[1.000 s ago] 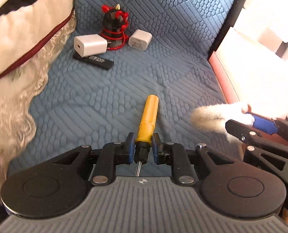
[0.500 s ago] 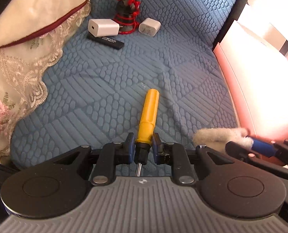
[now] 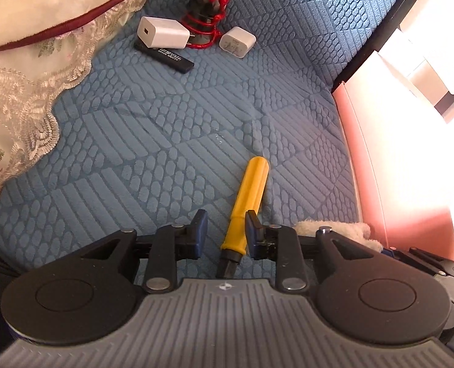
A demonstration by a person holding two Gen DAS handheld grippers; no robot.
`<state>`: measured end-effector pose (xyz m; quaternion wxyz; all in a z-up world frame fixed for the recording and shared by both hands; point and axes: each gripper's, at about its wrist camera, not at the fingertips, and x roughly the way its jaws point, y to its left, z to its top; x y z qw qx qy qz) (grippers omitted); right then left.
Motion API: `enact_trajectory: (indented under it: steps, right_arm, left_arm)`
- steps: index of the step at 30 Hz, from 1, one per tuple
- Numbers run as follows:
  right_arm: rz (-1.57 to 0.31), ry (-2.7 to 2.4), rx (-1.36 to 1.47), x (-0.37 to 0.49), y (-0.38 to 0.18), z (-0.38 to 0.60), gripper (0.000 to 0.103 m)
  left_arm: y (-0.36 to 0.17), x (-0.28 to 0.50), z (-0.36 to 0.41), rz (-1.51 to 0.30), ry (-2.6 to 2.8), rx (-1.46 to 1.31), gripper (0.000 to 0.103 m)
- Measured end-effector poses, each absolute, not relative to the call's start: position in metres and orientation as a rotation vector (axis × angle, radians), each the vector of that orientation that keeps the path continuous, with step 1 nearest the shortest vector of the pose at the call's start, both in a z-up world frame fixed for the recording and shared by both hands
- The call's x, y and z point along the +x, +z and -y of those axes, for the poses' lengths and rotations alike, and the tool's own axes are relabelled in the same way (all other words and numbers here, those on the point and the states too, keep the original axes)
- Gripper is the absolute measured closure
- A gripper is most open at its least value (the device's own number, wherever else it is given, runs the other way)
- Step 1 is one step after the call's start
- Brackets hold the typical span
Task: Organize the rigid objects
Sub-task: 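Lift the toy and screwdriver and carry both toward the pink box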
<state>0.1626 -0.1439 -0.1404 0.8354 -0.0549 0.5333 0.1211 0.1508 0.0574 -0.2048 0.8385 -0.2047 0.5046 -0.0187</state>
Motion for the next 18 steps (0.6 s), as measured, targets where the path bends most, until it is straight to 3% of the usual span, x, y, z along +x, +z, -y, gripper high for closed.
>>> enact_trajectory:
  steps: [18]
  right_arm:
    - [-1.107,0.25,-0.172,0.166,-0.145,0.14,0.067]
  left_arm:
    - [-0.215,0.159,-0.046,-1.061,-0.062,-0.381,0.066]
